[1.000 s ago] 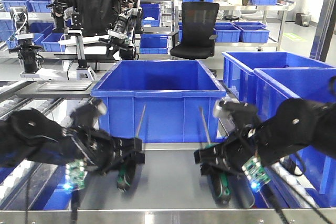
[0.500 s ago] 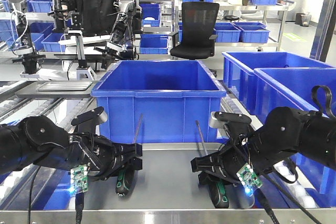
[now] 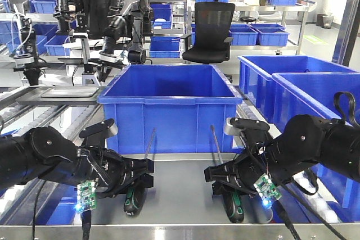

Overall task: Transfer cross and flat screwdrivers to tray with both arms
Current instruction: 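Lower both held screwdrivers onto the grey metal tray, then open both grippers to release the screwdrivers on the tray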

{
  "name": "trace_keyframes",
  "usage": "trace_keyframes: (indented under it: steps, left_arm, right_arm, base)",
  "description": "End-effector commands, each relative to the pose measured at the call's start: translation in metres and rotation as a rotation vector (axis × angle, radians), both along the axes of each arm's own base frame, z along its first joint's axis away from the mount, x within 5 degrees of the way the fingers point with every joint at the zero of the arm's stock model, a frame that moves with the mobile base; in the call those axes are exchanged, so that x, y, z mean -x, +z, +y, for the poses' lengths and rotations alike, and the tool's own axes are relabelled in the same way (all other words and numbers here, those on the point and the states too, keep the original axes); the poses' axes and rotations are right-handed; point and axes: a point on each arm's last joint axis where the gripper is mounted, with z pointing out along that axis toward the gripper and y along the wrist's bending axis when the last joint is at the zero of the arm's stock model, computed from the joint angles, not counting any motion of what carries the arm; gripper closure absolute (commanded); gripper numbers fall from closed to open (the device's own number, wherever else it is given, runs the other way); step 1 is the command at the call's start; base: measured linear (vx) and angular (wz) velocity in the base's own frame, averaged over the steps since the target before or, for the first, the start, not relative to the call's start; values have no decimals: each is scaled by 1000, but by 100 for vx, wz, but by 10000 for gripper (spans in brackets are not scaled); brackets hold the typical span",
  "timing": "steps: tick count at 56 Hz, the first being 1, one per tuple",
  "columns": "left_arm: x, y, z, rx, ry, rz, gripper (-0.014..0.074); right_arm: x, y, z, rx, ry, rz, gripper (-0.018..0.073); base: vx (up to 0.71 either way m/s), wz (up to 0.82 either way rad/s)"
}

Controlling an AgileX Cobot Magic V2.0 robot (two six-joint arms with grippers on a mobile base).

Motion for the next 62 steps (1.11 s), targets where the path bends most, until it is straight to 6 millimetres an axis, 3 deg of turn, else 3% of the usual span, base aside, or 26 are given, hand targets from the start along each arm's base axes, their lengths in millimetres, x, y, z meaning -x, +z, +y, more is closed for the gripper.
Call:
trace_keyframes:
  steps: [1,8,20,27,33,43,49,55,62]
  left_arm:
    - [0,35,-1,68,42,-109,511]
    - [0,35,-1,69,47,-114,409]
    - [-1,35,-1,69,50,-119,227]
    - [-1,35,-1,69,49,-117,180]
    - [0,35,-1,69,43,-110,178]
    - [4,34,-2,65,18,-83,178]
    - [9,41,0,48,-9,-88,205]
    - [20,57,6,1,-43,-135,332]
    - [38,84,17,-82,-84,-226,564]
  right_arm:
    - [-4,35,-1,-56,-37,-168,529]
    - [-4,36,-1,-55,-36,-174,442]
    - [-4,36,-1,-56,-36,-175,197]
    - [-4,36,-1,-56,-36,-175,89]
    - [-4,36,-1,-54,-34,-173,62]
    - [-1,35,-2,-35,-9,-150,64]
    - [5,44,-5,-17,5,-158,99]
    - [17,61,-11,41,30,-190,216]
    - [40,90,-23,106,49,-246,457]
  base:
    - [0,0]
    - [0,0]
    - [0,0]
    - [0,0]
    - [0,0]
    - [0,0]
    - [0,0]
    - [0,0]
    - [0,0]
